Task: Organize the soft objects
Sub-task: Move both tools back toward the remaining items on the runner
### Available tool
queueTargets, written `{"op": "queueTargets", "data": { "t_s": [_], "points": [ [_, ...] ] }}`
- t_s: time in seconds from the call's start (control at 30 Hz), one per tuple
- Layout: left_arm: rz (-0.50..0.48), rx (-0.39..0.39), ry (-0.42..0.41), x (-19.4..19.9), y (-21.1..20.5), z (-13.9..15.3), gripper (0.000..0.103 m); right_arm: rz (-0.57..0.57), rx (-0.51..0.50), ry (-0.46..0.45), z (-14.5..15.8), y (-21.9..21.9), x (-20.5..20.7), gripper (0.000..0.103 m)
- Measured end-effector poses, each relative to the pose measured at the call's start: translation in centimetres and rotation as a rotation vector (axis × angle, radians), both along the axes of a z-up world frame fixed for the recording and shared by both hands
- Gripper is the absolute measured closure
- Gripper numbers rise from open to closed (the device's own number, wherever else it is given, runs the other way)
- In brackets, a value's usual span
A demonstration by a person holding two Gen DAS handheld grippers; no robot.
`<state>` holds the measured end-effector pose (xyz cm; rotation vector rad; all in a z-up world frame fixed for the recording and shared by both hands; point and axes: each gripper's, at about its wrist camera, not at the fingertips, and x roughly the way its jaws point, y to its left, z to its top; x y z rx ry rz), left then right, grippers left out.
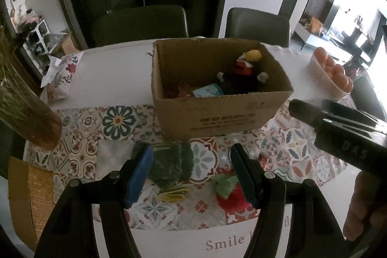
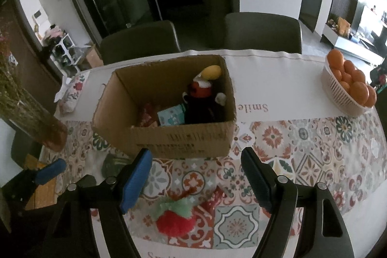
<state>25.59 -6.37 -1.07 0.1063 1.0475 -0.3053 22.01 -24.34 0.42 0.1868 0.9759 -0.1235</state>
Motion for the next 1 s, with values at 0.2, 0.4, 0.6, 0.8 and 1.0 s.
{"op": "queueTargets", "data": {
  "t_s": [0.2, 0.4, 0.6, 0.8, 1.0],
  "points": [
    [-0.027, -0.015, -0.046, -2.2, -0.5, -0.7, 0.037, -0.014, 0.005, -0.025, -0.9, -0.5, -2.0, 0.027],
    [-0.062, -0.021, -0.065, -4.0, -1.3, -1.8, 0.037, -0.025, 0.022, -0.045, -2.1, -1.0, -3.5, 0.027],
    [-0.089, -0.036, -0.05, -5.3, -2.0, -3.6, 0.037, -0.032, 0.035, -0.025, -3.9, -1.5, -4.2, 0.029],
    [-0.122, -0.045, -0.028, -6.7, -3.0, -5.4, 0.037, -0.037, 0.045, 0.011, -6.0, -2.0, -4.6, 0.033],
    [-0.153, -0.058, 0.02, -7.2, -4.0, -7.2, 0.035, -0.047, 0.056, 0.056, -8.0, -2.6, -4.6, 0.038]
  ]
}}
